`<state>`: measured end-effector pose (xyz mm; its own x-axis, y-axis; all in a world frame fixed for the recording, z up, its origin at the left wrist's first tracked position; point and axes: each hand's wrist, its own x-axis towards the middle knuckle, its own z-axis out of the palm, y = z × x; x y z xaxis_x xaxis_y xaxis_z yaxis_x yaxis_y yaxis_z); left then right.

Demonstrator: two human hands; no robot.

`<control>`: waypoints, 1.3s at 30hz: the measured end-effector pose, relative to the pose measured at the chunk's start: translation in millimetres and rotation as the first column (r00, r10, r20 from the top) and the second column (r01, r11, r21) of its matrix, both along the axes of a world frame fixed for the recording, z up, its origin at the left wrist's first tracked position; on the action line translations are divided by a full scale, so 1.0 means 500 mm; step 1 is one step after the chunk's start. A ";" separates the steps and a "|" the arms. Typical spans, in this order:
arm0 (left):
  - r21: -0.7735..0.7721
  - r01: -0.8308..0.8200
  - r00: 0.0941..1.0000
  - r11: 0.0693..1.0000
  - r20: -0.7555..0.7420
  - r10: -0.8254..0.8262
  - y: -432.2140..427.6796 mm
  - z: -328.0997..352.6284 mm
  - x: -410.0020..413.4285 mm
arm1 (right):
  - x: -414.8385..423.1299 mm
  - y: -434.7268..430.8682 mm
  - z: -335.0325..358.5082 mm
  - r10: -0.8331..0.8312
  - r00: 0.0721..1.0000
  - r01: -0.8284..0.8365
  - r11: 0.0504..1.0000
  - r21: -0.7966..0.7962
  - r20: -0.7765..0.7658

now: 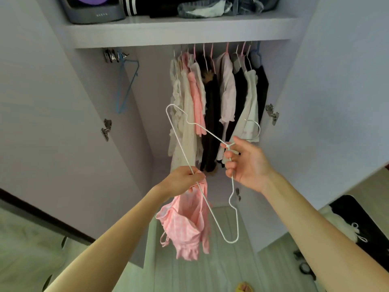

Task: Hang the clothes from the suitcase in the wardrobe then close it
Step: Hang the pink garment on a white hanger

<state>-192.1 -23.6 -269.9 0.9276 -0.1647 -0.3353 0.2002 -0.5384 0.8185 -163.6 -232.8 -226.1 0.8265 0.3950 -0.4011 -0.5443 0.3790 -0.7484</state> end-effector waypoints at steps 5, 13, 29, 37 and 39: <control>-0.006 0.028 0.998 1.000 -0.050 -0.029 0.013 -0.010 -0.017 | -0.007 0.035 -0.010 0.000 1.000 0.001 0.997 -0.077 0.009; -0.308 -0.103 0.960 0.946 -0.278 0.014 0.062 -0.021 -0.032 | -0.007 0.020 0.019 -0.375 0.925 0.377 0.926 -0.024 0.062; -0.296 0.144 0.972 0.944 -0.137 -0.191 0.022 0.019 -0.039 | 0.015 0.029 0.042 -0.687 0.726 0.682 0.723 0.112 0.011; -0.330 0.079 0.993 0.941 -0.060 -0.105 0.006 0.037 -0.035 | 0.018 0.098 0.026 -0.562 0.827 0.563 0.824 -0.066 0.037; -0.325 0.057 0.996 0.944 -0.052 -0.079 0.006 0.035 -0.032 | 0.019 0.113 0.029 -0.519 0.853 0.522 0.847 -0.104 0.052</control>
<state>-208.0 -20.5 -252.6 0.8889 -0.3359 -0.3115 0.2297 -0.2614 0.9375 -154.1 -176.4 -211.6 0.9072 -0.1409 -0.3963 -0.2740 0.5168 -0.8111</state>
